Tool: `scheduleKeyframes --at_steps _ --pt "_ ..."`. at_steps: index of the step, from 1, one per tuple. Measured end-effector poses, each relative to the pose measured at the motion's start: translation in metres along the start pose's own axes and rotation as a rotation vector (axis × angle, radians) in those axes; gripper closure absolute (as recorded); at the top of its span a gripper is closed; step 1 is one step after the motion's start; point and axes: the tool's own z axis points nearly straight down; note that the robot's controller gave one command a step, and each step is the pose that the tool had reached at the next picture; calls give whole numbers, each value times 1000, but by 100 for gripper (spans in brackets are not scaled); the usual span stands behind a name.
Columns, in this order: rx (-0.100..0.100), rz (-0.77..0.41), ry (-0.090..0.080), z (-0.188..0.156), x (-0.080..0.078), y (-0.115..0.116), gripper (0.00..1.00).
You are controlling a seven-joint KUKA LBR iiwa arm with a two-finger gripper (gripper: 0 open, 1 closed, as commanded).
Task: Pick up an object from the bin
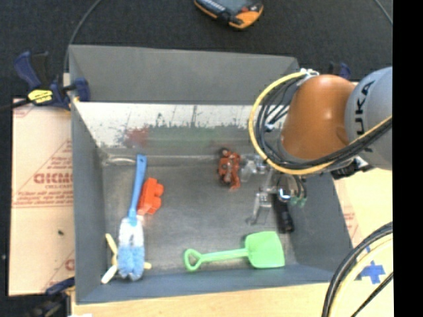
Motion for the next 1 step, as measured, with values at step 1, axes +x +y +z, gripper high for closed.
scheduleKeyframes --at_steps 1 --pt "-1 132 -1 76 50 -3 0"
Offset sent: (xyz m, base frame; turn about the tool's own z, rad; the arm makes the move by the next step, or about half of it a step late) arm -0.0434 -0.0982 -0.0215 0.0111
